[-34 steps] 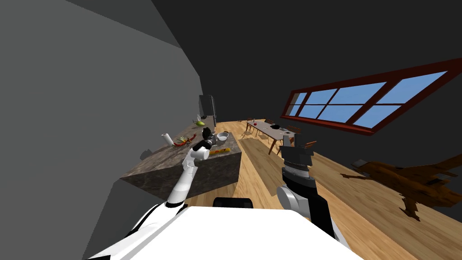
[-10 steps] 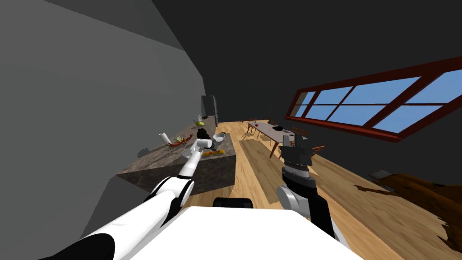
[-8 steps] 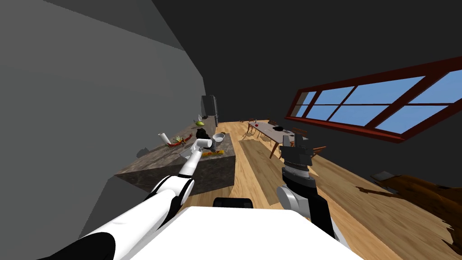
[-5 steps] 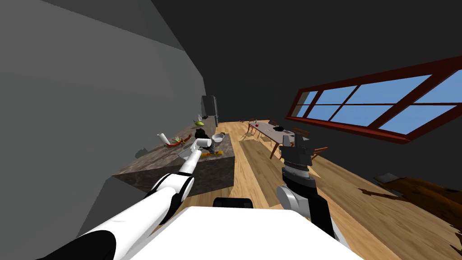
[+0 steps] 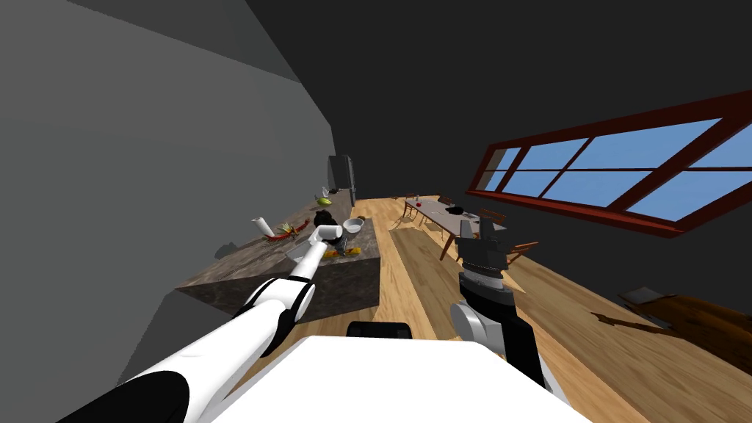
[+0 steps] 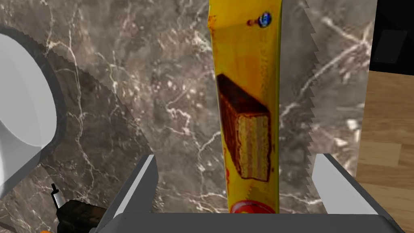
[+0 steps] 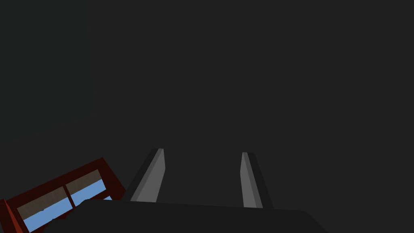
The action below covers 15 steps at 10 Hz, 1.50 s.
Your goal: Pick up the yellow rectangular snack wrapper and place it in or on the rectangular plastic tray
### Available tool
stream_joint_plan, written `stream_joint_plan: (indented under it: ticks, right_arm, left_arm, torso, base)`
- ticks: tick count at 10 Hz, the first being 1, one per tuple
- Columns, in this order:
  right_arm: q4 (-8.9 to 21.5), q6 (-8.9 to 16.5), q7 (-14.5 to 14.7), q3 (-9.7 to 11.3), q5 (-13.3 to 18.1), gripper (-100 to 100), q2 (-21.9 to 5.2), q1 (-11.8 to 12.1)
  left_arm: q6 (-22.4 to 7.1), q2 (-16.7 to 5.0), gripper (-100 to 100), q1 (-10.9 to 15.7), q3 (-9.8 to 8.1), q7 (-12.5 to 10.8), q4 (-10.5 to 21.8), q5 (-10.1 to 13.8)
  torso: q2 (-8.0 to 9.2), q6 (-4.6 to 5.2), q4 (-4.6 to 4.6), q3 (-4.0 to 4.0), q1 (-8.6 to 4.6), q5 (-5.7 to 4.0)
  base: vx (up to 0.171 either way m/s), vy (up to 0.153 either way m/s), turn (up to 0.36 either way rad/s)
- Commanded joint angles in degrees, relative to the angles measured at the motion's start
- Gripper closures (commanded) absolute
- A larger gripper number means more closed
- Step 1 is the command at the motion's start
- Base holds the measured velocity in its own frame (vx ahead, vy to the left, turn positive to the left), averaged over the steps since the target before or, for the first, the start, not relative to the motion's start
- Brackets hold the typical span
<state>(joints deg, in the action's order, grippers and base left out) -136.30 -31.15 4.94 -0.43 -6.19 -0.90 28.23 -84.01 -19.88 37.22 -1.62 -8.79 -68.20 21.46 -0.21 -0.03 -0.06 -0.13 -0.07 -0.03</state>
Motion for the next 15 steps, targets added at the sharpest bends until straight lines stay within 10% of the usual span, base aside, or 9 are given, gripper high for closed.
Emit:
stream_joint_plan:
  ticks: [1, 10, 11, 12, 15]
  right_arm:
    - [0.00, 0.00, 0.00, 0.00, 0.00, 0, 0.00, 0.00]
    - [0.00, 0.00, 0.00, 0.00, 0.00, 0, 0.00, 0.00]
    - [0.00, 0.00, 0.00, 0.00, 0.00, 0, 0.00, 0.00]
    - [0.00, 0.00, 0.00, 0.00, 0.00, 0, 0.00, -0.01]
    - [0.00, 0.00, 0.00, 0.00, 0.00, 0, 0.00, -0.01]
  left_arm:
    - [-2.86, -1.21, -100, 1.01, -0.38, 0.65, 2.86, 0.29]
    - [-11.08, -4.80, -100, 3.49, -1.08, 1.62, 10.86, 0.82]
    - [-11.25, -4.85, 0, 3.51, -1.09, 1.65, 10.98, 0.82]
    - [-9.33, -4.29, -100, 2.78, -1.00, 1.87, 12.01, 0.44]
    - [-8.31, -3.99, -100, 2.17, -0.99, 2.01, 12.42, 0.23]
  torso:
    - [0.00, 0.00, 0.00, 0.00, 0.00, 0.00]
    - [-0.06, 0.01, -0.02, -0.04, -0.02, 0.00]
    - [0.05, 0.01, 0.00, 0.02, 0.05, 0.01]
    - [0.14, 0.01, 0.03, 0.08, 0.10, 0.02]
    - [0.17, 0.00, 0.03, 0.09, 0.16, 0.04]
  base:
    - [0.072, -0.053, 0.027]
    - [0.058, -0.039, 0.011]
    - [0.006, -0.003, 0.000]
    - [0.011, 0.003, -0.010]
    - [0.008, 0.004, -0.007]
